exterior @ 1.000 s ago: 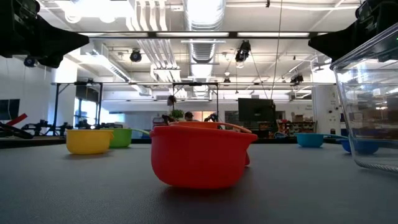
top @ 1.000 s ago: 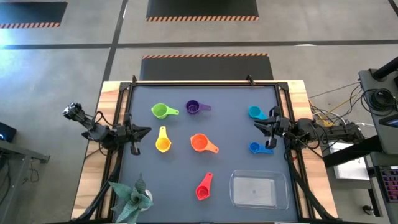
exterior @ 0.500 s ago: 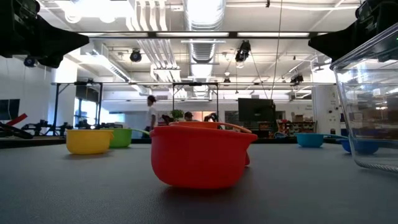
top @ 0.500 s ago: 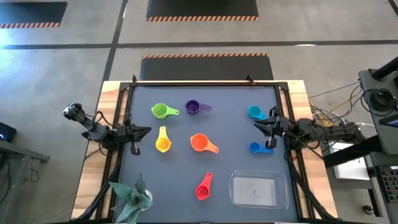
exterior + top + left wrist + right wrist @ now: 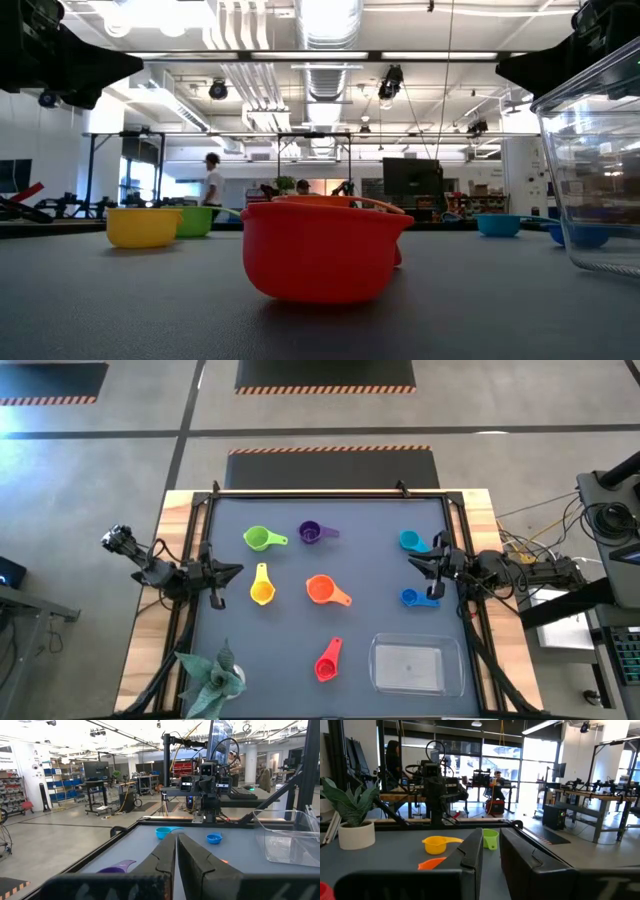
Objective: Nest measuring cups in basket
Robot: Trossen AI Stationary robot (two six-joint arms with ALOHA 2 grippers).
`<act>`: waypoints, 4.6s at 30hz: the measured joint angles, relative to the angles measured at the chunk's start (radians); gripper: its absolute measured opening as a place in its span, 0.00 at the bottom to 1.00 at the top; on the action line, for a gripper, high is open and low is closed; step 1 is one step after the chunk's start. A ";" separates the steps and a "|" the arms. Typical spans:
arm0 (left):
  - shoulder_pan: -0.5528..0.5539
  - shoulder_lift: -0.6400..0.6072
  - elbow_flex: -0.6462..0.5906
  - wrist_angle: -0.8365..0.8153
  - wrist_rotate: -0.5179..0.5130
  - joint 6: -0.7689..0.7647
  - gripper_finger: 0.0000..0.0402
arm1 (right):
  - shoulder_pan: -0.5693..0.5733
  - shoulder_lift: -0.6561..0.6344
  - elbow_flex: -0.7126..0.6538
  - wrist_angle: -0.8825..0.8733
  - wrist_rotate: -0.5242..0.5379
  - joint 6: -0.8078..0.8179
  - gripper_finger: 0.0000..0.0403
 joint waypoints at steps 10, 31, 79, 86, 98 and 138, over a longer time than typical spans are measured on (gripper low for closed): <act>0.000 0.000 0.000 0.000 0.000 0.000 0.00 | 0.000 0.000 0.000 0.000 0.000 0.000 0.13; 0.000 0.000 0.000 0.000 0.000 0.000 0.00 | 0.000 0.000 0.000 0.000 0.000 0.000 0.13; 0.000 0.000 0.000 0.000 0.000 0.000 0.00 | 0.000 0.000 0.000 0.000 0.000 0.000 0.13; 0.000 0.000 0.000 0.000 0.000 0.000 0.00 | 0.000 0.000 0.000 0.000 0.000 0.000 0.13; 0.000 0.000 0.000 0.003 0.001 -0.021 0.00 | 0.000 0.000 0.000 0.000 0.000 0.000 0.13; 0.306 1.026 1.211 -1.406 0.062 -0.834 0.11 | 0.000 0.000 0.000 0.001 0.000 0.000 0.13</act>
